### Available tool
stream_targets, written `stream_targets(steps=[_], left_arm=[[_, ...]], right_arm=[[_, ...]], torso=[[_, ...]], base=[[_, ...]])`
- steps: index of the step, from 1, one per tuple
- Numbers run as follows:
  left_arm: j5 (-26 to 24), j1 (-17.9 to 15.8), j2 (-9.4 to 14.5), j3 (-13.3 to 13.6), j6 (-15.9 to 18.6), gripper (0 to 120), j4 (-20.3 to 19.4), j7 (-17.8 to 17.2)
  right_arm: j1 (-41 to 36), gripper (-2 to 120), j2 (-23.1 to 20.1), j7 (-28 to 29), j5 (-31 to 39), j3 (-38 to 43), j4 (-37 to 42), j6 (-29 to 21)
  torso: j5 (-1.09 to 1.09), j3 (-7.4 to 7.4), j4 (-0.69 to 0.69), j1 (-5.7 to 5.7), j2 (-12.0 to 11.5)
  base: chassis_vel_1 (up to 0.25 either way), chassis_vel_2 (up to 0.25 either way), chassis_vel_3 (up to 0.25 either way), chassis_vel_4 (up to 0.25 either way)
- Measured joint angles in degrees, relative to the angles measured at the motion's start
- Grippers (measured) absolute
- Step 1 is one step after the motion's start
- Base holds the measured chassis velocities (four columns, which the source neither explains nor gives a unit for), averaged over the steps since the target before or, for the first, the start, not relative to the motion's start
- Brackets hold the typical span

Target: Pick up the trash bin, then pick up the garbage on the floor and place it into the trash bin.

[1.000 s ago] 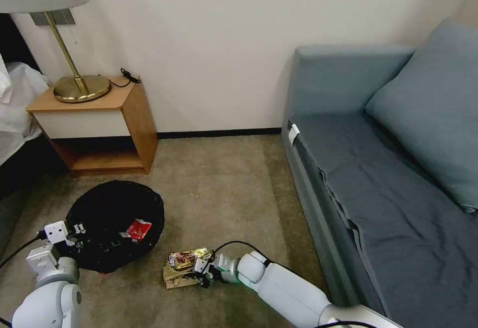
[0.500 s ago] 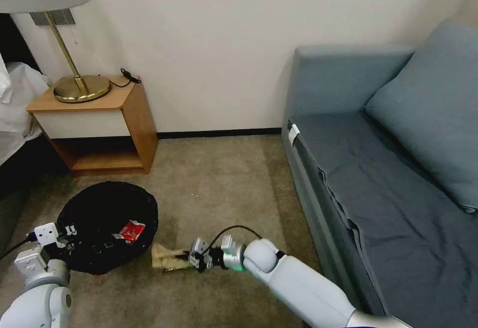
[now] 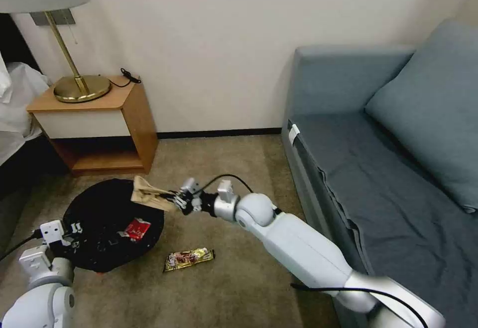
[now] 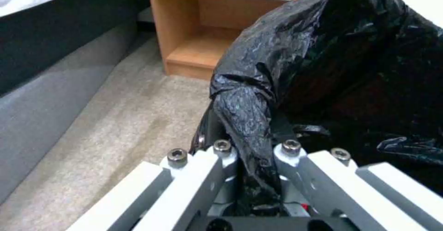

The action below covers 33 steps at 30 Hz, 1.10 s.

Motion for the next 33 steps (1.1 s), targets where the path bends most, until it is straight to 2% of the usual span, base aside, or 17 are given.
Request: stream_targets(steps=[7, 15, 21, 22, 23, 27, 28, 32, 33], left_arm=[[0.23, 0.27, -0.57, 0.97, 0.08, 3, -0.8, 0.07], [0.28, 0.34, -0.89, 1.04, 0.08, 3, -1.16, 0.08], [0.51, 0.2, -1.16, 1.15, 0.08, 3, -1.16, 0.06], [0.68, 0.15, -1.32, 1.3, 0.08, 3, -1.13, 0.05], [0.68, 0.15, -1.32, 1.3, 0.08, 3, -1.13, 0.05], [1.03, -0.05, -1.52, 1.45, 0.0, 3, -0.56, -0.01], [1.03, -0.05, -1.52, 1.45, 0.0, 3, -0.56, -0.01], [1.03, -0.56, -1.3, 0.44, -0.09, 3, 0.4, -0.23], [1.03, -0.56, -1.3, 0.44, -0.09, 3, 0.4, -0.23]], right_arm=[[2.95, 0, 3.9, 2.81, 1.09, -5.86, -3.66, 0.11], [2.5, 0, 7.69, 6.56, -0.21, -8.5, -7.87, 1.02], [1.83, 19, 7.33, 7.6, -0.61, -8.65, -7.47, 1.22], [1.64, 25, 7.06, 7.67, -0.71, -8.64, -7.15, 1.25], [1.64, 25, 7.06, 7.67, -0.71, -8.64, -7.15, 1.25], [1.01, 45, 6.65, 7.68, -1.48, -8.36, -6.66, 1.5], [1.01, 45, 6.65, 7.68, -1.48, -8.36, -6.66, 1.5], [0.09, 62, 6.1, 7.72, -2.47, -6.94, -5.92, 1.95], [0.09, 62, 6.1, 7.72, -2.47, -6.94, -5.92, 1.95]], torso=[[0.0, 0.0, 0.0, 0.0, 0.0], [0.0, 0.0, 0.01, 0.0, 0.0], [0.0, 0.0, 0.0, 0.0, 0.0], [0.0, 0.0, 0.0, 0.0, 0.0], [0.0, 0.0, 0.0, 0.0, 0.0], [0.0, 0.0, 0.0, 0.0, 0.0], [0.0, 0.0, 0.0, 0.0, 0.0], [0.0, 0.0, 0.0, 0.0, 0.0], [0.0, 0.0, 0.0, 0.0, 0.0]], base=[[0.0, 0.0, 0.0, 0.0], [0.0, 0.0, 0.0, 0.0], [0.0, 0.0, 0.0, 0.0], [0.0, 0.0, 0.0, 0.0], [0.0, 0.0, 0.0, 0.0], [0.0, 0.0, 0.0, 0.0], [0.0, 0.0, 0.0, 0.0], [0.0, 0.0, 0.0, 0.0], [0.0, 0.0, 0.0, 0.0]])
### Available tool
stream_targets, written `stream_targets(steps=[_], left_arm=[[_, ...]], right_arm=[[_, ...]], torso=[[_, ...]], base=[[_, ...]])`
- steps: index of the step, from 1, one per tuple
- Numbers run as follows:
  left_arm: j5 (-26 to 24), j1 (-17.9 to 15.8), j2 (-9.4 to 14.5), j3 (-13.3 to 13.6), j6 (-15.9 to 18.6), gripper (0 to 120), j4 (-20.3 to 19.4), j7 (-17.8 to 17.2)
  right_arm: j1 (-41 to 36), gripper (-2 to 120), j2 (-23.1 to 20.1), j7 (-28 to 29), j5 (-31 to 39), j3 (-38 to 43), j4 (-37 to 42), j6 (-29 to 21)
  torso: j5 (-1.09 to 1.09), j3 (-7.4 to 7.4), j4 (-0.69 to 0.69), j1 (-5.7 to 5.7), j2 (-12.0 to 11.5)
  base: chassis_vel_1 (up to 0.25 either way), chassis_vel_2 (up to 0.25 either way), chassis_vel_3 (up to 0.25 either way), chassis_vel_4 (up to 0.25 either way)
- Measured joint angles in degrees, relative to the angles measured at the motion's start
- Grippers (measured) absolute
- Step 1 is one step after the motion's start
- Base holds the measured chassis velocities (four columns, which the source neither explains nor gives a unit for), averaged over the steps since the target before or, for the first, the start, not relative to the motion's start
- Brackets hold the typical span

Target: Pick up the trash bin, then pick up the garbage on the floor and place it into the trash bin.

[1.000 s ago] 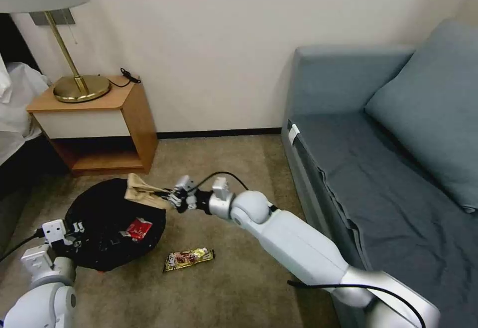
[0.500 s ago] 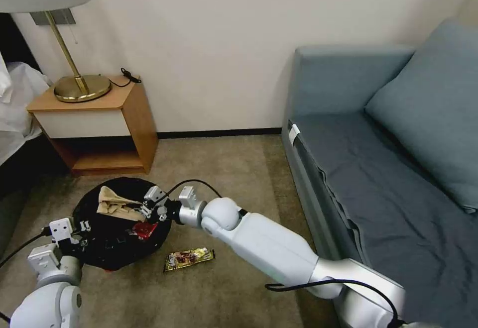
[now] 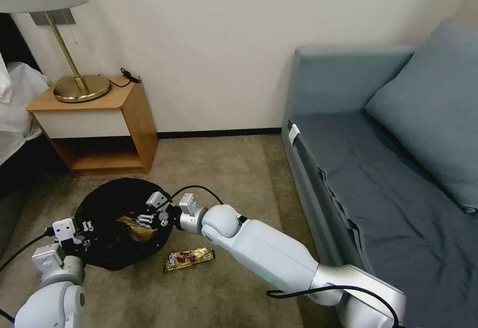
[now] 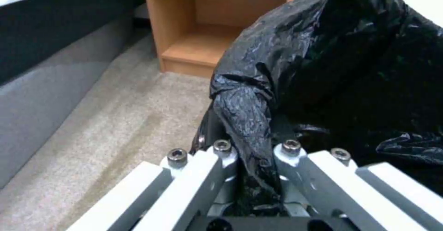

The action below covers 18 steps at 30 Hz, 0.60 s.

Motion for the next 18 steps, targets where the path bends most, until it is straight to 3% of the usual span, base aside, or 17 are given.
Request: stream_targets(steps=[4, 6, 8, 18], left_arm=[[-0.5, -0.56, 0.7, -1.99, -0.02, 3, 1.18, -0.53], [-0.53, -0.6, 0.76, -2.16, -0.02, 3, 1.27, -0.55], [-1.02, -0.96, 1.4, -3.71, -0.03, 3, 2.07, -0.75], [-1.9, -1.45, 2.14, -4.93, -0.04, 3, 2.91, -1.0]], right_arm=[[-0.62, 80, -1.95, -0.06, -1.18, 1.81, 0.27, 0.21], [-0.69, 82, -2.22, -0.11, -1.41, 1.98, 0.23, 0.29], [-1.33, 94, -4.34, -0.65, -4.62, 2.82, -0.34, 1.0], [-4.58, 100, -8.55, -1.79, -18.07, 3.06, -2.96, 1.51]], torso=[[0.0, 0.0, 0.0, 0.0, 0.0], [0.0, 0.0, 0.0, 0.0, 0.0], [0.0, 0.0, 0.0, 0.0, 0.0], [0.01, 0.0, 0.0, 0.0, 0.0]], base=[[0.0, 0.0, 0.0, 0.0], [0.0, 0.0, 0.0, 0.0], [0.0, 0.0, 0.0, 0.0], [0.0, 0.0, 0.0, 0.0]])
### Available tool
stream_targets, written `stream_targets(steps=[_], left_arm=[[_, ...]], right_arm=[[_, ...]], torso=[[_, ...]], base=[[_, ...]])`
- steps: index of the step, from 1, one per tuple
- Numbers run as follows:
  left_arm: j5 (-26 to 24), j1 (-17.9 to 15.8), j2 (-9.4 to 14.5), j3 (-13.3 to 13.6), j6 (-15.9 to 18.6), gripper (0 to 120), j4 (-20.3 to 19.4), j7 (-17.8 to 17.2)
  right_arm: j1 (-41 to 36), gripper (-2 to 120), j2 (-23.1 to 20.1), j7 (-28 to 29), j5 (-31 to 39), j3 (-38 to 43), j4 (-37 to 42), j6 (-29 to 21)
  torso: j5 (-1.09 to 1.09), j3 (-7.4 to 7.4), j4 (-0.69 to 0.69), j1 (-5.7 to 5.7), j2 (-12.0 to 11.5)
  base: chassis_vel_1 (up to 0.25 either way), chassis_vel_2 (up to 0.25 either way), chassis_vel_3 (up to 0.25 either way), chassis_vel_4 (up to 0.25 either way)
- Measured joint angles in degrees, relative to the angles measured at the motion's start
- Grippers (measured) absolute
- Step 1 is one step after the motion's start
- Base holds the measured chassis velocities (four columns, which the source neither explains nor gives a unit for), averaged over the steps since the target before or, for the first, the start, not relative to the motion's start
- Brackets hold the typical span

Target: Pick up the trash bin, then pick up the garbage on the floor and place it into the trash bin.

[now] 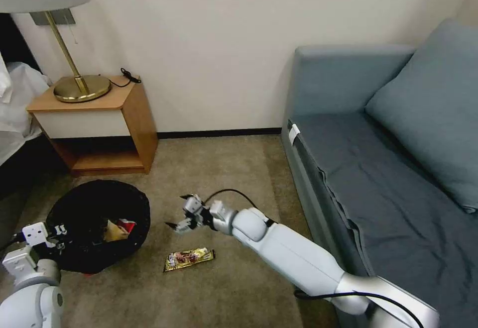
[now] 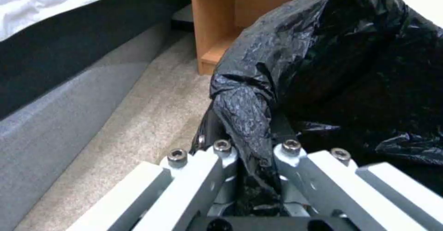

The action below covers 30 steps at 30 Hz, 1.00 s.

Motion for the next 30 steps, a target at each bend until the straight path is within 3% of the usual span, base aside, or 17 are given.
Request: stream_targets(steps=[7, 13, 21, 30], left_arm=[[0.02, 0.46, -0.95, 0.77, 0.36, 3, -1.76, -0.65], [0.05, 0.97, -2.07, 1.41, 0.75, 3, -3.38, -1.31], [0.17, 1.15, -3.58, 2.2, 0.81, 3, -4.41, -2.05], [-0.46, 1.58, -3.14, 1.47, 0.6, 3, -4.6, -2.15]], right_arm=[[-2.87, 100, -0.68, -1.84, -9.41, -1.4, -3.04, 1.97], [-4.29, 100, -0.87, -1.86, -12.45, -3.74, -4.37, 2.71], [-3.04, 100, 1.22, -1.21, -21.21, -7.01, -12.77, 6.94], [-1.52, 100, 3.04, -0.19, -20.8, -8.35, -17.93, 7.85]], torso=[[0.0, 0.0, 0.0, 0.0, 0.0], [0.0, 0.0, 0.0, 0.0, 0.0], [-0.01, 0.0, 0.01, 0.0, 0.0], [-0.01, 0.0, 0.01, 0.0, 0.0]], base=[[0.0, 0.0, 0.0, 0.0], [0.0, 0.0, 0.0, 0.0], [0.0, 0.0, 0.0, 0.0], [0.0, 0.0, 0.0, 0.0]])
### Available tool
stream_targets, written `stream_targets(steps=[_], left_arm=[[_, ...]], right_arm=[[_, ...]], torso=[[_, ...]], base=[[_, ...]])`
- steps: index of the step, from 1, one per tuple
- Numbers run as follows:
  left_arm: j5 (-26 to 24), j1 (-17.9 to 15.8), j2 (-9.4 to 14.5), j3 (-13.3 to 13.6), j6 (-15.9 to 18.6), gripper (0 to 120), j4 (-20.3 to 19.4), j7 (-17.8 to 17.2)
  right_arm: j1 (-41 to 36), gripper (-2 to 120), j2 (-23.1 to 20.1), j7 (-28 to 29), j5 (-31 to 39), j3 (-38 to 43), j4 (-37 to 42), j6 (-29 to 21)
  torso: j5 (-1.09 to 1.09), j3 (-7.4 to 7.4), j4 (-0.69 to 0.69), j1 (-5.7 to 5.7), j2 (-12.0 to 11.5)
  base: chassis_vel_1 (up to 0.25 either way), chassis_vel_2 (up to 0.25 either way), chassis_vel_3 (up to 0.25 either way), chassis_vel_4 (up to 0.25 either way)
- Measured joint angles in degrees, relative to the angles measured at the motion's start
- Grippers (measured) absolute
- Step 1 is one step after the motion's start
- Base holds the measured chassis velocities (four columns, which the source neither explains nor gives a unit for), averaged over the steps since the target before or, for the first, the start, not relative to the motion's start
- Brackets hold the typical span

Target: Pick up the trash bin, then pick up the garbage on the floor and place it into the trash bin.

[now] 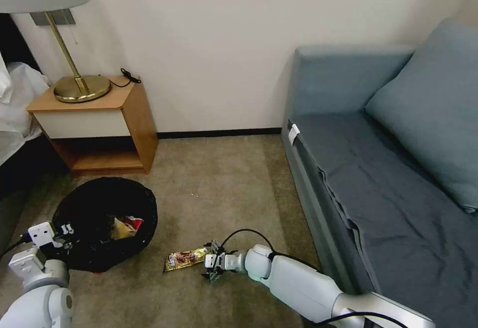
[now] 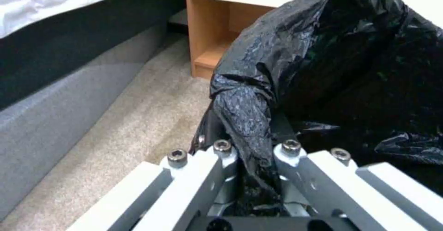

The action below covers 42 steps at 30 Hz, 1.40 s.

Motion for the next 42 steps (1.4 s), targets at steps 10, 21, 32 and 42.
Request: stream_targets(steps=[10, 21, 32, 42], left_arm=[[0.08, -0.46, -0.65, 1.39, -0.02, 3, -0.13, -0.29], [0.75, -0.46, -1.52, 3.29, -0.05, 3, -0.68, -0.35], [0.72, -0.45, -1.55, 3.2, -0.36, 3, -0.46, -0.36], [0.67, -0.09, -1.76, 3.25, -0.65, 3, -0.74, -0.36]], right_arm=[[1.46, 100, 2.44, 1.52, -0.11, -0.24, -6.03, 2.09], [2.44, 100, 4.61, 2.82, 0.19, -0.11, -10.53, 3.03], [2.78, 100, 6.48, 3.98, 1.85, 0.08, -12.58, 1.97], [2.64, 93, 7.4, 7.27, 3.03, -0.17, -13.06, -1.04]], torso=[[0.0, 0.0, 0.0, 0.0, 0.0], [0.0, 0.0, 0.0, 0.0, 0.0], [0.0, 0.0, 0.0, 0.0, 0.0], [0.0, 0.0, 0.0, 0.0, 0.0]], base=[[0.0, 0.0, 0.0, 0.0], [0.0, 0.0, 0.0, 0.0], [0.0, 0.0, 0.0, 0.0], [0.0, 0.0, 0.0, 0.0]])
